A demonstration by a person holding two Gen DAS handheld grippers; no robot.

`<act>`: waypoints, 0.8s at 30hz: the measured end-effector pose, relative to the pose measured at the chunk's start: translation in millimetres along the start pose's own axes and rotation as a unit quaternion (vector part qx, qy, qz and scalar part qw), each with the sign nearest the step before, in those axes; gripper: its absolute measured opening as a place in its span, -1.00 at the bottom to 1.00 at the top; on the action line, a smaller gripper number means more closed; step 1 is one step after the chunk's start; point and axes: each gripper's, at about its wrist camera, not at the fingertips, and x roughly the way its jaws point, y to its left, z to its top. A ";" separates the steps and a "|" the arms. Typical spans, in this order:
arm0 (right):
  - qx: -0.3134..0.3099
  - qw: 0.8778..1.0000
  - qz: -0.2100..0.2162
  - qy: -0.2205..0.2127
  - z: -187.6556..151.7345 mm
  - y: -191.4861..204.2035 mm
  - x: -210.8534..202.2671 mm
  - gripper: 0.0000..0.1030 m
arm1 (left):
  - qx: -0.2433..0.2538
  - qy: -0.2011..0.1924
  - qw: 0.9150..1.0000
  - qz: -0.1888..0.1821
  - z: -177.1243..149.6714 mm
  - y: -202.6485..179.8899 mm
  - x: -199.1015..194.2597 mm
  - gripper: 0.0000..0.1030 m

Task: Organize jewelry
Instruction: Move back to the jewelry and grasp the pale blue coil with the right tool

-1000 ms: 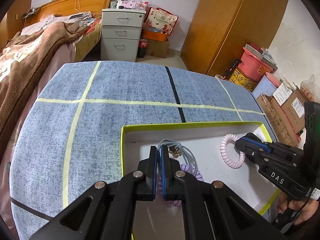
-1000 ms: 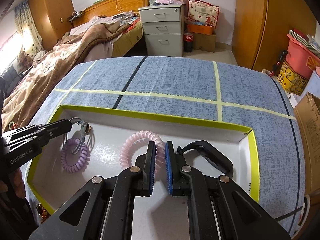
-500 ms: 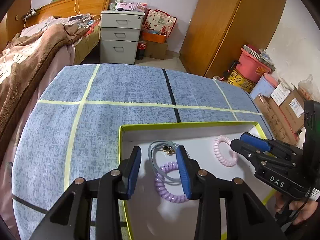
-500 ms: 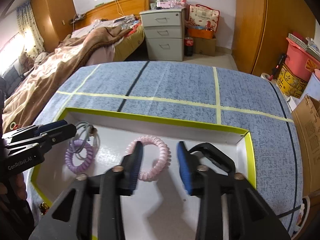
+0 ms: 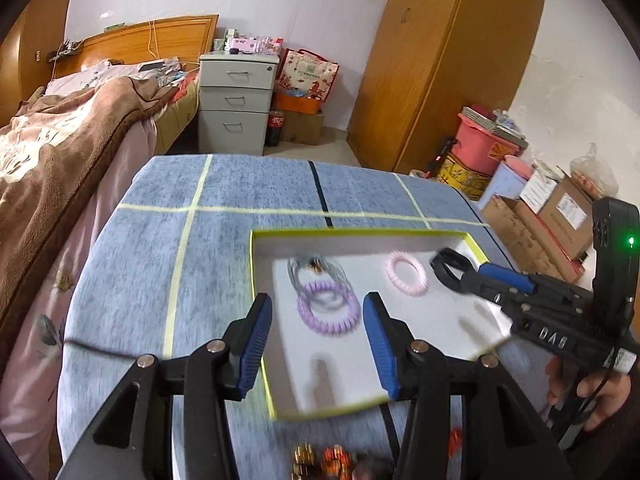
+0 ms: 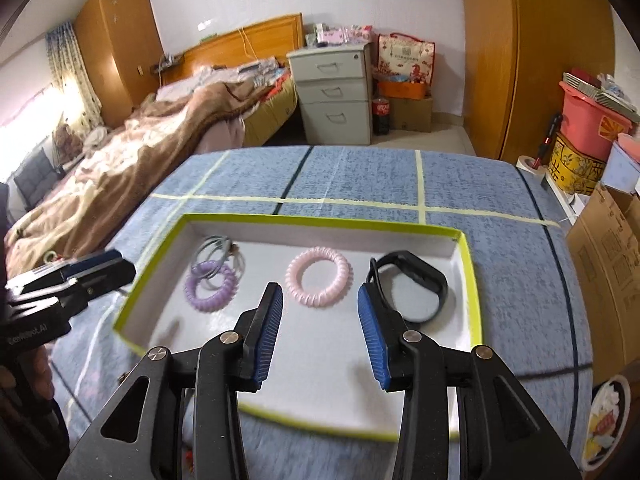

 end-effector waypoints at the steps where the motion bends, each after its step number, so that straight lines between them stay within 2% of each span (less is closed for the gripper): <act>1: 0.001 1.000 0.003 -0.002 -3.1 -0.4 -4.2 -0.22 | -0.002 -0.002 1.000 0.008 -4.1 0.7 -4.4 -0.04; 5: -0.002 1.000 0.000 -0.013 -22.9 0.4 -28.9 -0.21 | -0.014 -0.013 1.000 0.007 -25.5 4.2 -23.5 -0.03; 8: -0.008 1.000 0.009 -0.011 -38.1 0.8 -40.1 -0.21 | -0.015 -0.019 0.999 0.022 -39.1 4.6 -35.3 -0.02; 12: -0.009 1.000 0.003 -0.009 -55.5 2.7 -49.1 -0.21 | -0.022 -0.023 0.999 0.013 -55.0 6.0 -48.9 0.02; 15: -0.024 1.000 0.005 0.012 -74.1 5.6 -51.8 -0.21 | -0.017 -0.024 0.999 0.021 -65.0 5.4 -54.9 0.05; 19: -0.030 0.999 0.007 0.023 -90.9 7.4 -54.0 -0.21 | -0.031 -0.022 0.999 0.003 -82.2 7.9 -61.9 0.06; 24: -0.037 0.999 0.003 0.039 -110.4 9.0 -53.6 -0.20 | -0.042 -0.016 0.999 0.007 -97.8 12.6 -67.4 0.07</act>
